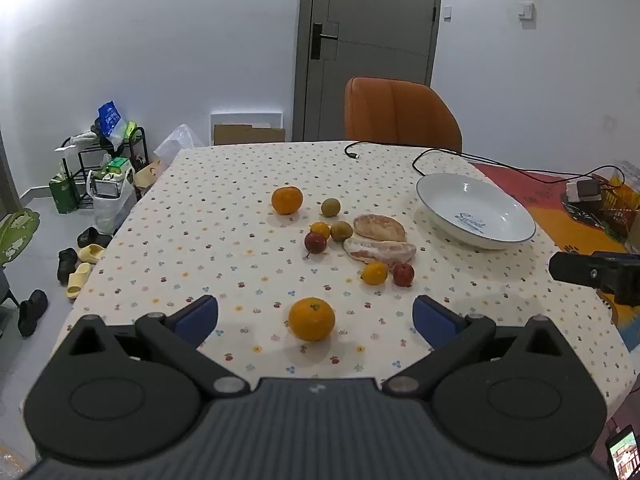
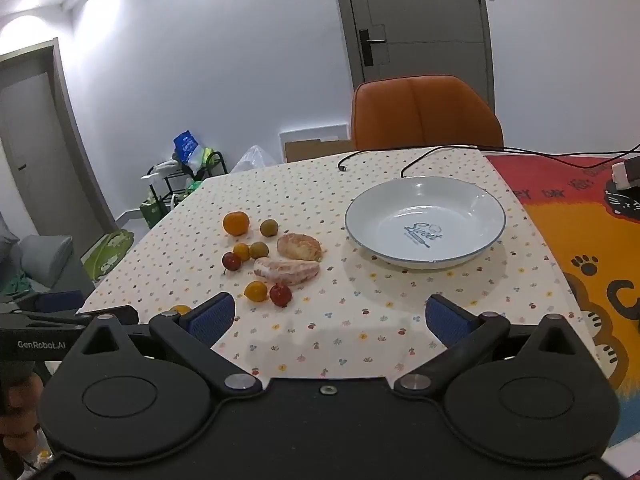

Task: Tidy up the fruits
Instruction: 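Move left gripper toward the mandarin while right gripper approaches the small red fruit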

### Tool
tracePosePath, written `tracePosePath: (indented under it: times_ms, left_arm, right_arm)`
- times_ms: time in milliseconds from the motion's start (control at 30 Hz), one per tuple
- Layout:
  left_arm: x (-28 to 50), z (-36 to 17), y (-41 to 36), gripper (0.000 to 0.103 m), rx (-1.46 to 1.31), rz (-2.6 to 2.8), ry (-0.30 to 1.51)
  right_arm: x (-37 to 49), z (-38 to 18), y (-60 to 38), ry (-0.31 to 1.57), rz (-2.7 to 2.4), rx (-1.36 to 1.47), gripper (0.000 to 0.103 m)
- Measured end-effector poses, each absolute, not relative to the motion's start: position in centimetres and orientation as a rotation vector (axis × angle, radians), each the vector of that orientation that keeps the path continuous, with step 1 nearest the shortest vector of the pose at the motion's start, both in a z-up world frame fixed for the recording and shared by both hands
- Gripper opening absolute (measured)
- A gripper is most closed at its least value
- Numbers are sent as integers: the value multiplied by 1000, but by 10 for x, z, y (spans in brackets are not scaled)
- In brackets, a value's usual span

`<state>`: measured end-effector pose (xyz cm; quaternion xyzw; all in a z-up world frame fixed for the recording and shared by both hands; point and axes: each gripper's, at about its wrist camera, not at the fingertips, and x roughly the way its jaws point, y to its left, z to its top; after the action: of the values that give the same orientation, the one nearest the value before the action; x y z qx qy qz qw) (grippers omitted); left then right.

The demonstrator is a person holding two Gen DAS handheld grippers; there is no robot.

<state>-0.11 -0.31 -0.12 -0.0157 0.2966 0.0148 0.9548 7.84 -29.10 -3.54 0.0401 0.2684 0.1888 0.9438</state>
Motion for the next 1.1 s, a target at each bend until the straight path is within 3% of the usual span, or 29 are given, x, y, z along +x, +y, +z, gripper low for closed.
tracePosePath:
  times_ms: [1100]
  left_arm:
    - [2, -11, 3, 103, -59, 31, 636]
  right_arm:
    - [82, -40, -283, 573, 422, 50, 103]
